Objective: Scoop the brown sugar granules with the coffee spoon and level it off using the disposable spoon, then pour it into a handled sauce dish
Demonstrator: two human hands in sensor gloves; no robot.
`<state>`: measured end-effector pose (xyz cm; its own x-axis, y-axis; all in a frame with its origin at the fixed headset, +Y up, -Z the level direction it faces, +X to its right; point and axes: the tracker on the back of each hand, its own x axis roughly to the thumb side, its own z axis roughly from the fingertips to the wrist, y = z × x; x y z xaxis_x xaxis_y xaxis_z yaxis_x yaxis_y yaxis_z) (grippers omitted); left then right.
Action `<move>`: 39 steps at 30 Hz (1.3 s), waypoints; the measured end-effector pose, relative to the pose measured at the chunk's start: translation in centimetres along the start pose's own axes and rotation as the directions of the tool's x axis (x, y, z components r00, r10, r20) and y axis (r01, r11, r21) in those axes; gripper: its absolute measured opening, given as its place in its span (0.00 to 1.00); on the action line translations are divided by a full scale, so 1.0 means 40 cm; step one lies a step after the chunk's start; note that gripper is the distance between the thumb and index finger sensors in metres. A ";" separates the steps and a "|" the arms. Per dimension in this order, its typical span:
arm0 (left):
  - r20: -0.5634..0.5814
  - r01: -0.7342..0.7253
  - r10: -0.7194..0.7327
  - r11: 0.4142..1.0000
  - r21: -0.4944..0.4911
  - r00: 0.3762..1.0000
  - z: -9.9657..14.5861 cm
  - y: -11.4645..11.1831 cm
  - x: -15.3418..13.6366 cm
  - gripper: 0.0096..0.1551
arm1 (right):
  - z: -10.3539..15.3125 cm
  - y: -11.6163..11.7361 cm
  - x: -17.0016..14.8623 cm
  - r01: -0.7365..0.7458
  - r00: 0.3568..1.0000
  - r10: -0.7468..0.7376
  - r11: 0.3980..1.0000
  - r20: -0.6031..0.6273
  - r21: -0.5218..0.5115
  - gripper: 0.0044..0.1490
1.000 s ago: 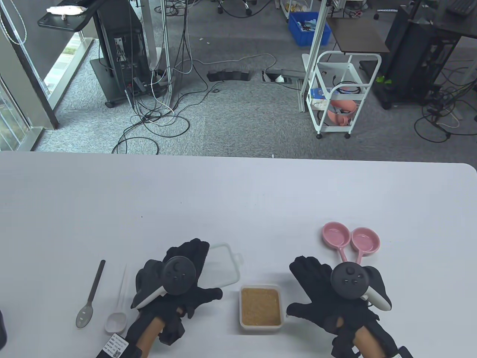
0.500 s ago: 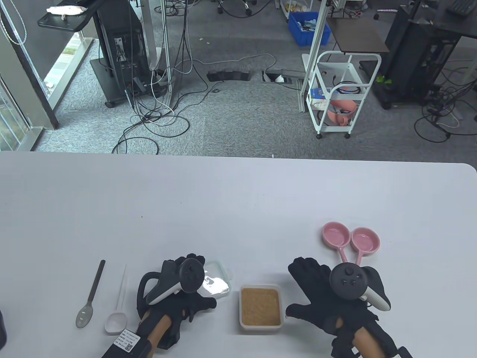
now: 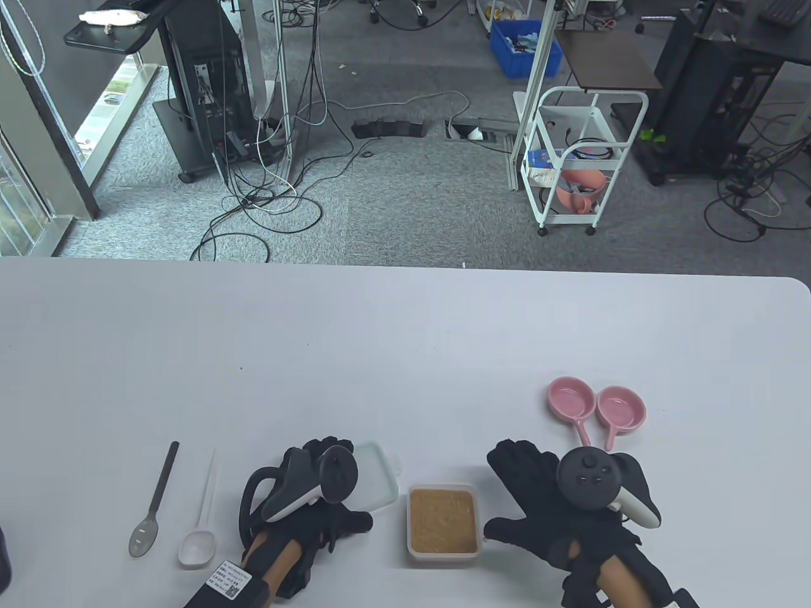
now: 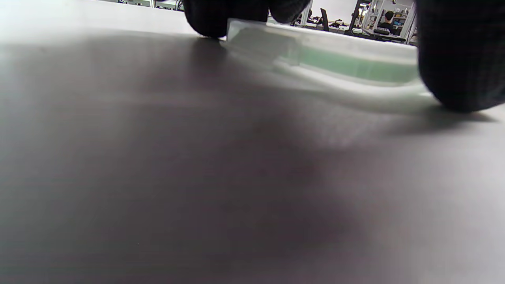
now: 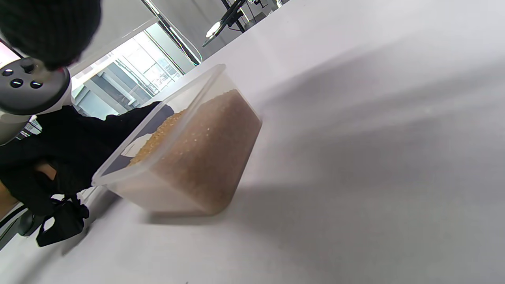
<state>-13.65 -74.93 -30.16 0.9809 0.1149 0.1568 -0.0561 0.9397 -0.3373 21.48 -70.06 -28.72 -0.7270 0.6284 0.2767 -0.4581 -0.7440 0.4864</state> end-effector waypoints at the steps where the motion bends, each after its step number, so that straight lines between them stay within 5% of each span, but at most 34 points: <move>1: 0.002 0.002 -0.002 1.000 -0.010 1.000 0.001 0.000 0.000 0.71 | 0.000 0.000 0.001 0.000 1.000 0.000 1.000 0.000 0.002 0.61; 6: 0.015 -0.011 0.011 1.000 -0.002 1.000 0.009 0.014 0.000 0.72 | -0.001 0.001 0.001 -0.001 1.000 0.001 1.000 -0.001 0.004 0.61; 27: 0.049 -0.130 0.120 0.883 0.451 0.992 0.171 0.223 -0.022 0.57 | -0.002 0.000 0.001 -0.005 1.000 0.005 1.000 0.005 0.001 0.61; 33: -0.091 -0.132 0.217 0.822 0.553 0.972 0.213 0.284 -0.127 0.47 | -0.003 0.002 0.000 -0.008 1.000 0.008 1.000 0.007 0.004 0.61; 39: -0.368 0.016 0.210 0.851 0.525 0.906 0.213 0.278 -0.231 0.38 | -0.002 0.001 0.000 -0.010 1.000 0.010 1.000 0.011 0.000 0.60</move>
<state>-24.91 -62.78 -27.46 0.9454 0.1827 -0.2698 -0.1297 0.9706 0.2029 21.43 -70.12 -28.76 -0.7261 0.6233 0.2904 -0.4506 -0.7503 0.4837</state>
